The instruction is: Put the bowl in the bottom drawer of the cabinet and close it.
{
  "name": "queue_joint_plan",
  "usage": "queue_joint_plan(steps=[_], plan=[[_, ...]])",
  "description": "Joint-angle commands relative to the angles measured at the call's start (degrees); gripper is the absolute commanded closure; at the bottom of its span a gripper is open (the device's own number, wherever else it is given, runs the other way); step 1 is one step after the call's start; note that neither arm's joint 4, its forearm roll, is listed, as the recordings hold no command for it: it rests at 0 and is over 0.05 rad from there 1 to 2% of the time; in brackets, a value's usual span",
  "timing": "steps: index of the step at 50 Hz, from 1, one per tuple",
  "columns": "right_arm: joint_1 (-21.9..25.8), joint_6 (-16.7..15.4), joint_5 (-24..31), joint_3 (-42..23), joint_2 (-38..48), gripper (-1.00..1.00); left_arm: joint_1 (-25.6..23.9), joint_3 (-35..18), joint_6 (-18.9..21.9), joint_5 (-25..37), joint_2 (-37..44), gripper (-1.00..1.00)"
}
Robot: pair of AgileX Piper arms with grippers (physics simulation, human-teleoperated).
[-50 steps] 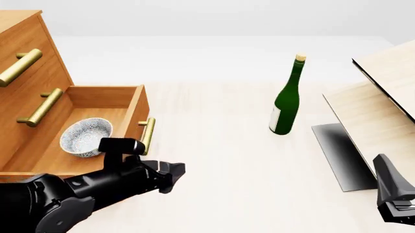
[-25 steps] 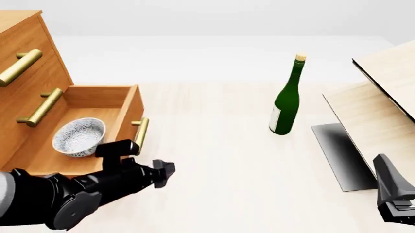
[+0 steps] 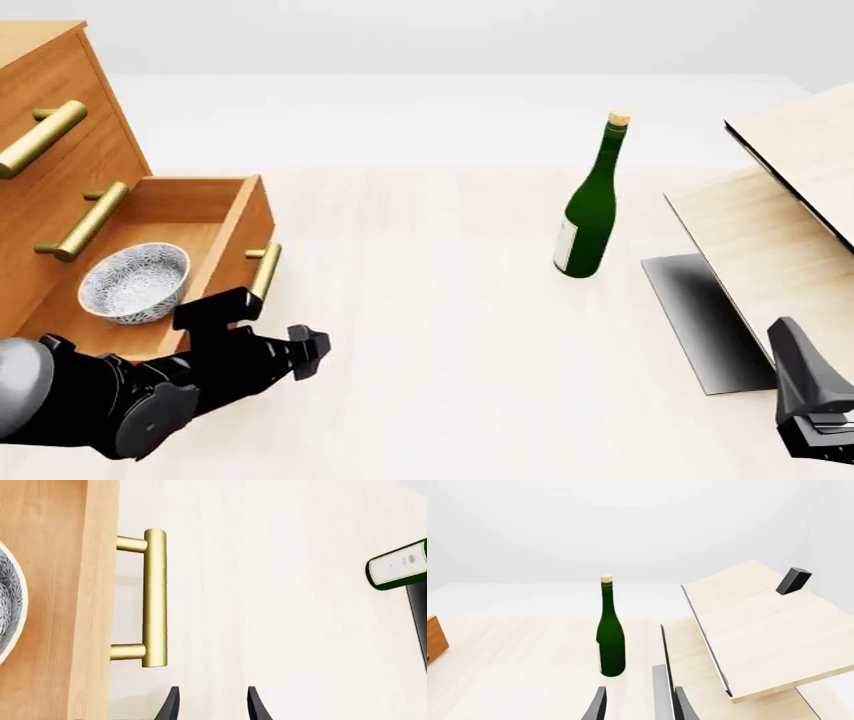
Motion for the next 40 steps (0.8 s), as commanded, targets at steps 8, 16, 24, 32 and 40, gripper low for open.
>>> queue_joint_plan(steps=[8,16,24,32,40], plan=[[-0.01,0.0,0.02,0.03,-0.05,-1.0,6.29,0.84,0.8,1.07,-1.26,-1.0],[0.0,-0.01,0.02,0.03,-0.05,-1.0,8.37,1.34,1.51,1.85,-2.31,-1.0],[0.0,0.0,0.02,0.03,-0.04,-1.0,10.22,1.9,2.6,2.8,-3.94,-1.0],[-0.01,0.0,0.01,0.03,-0.06,-1.0,11.02,2.6,2.89,3.0,-4.66,-1.0],[-0.01,0.0,0.01,0.03,-0.06,-1.0,12.81,3.26,3.99,4.05,-6.38,-1.0]])
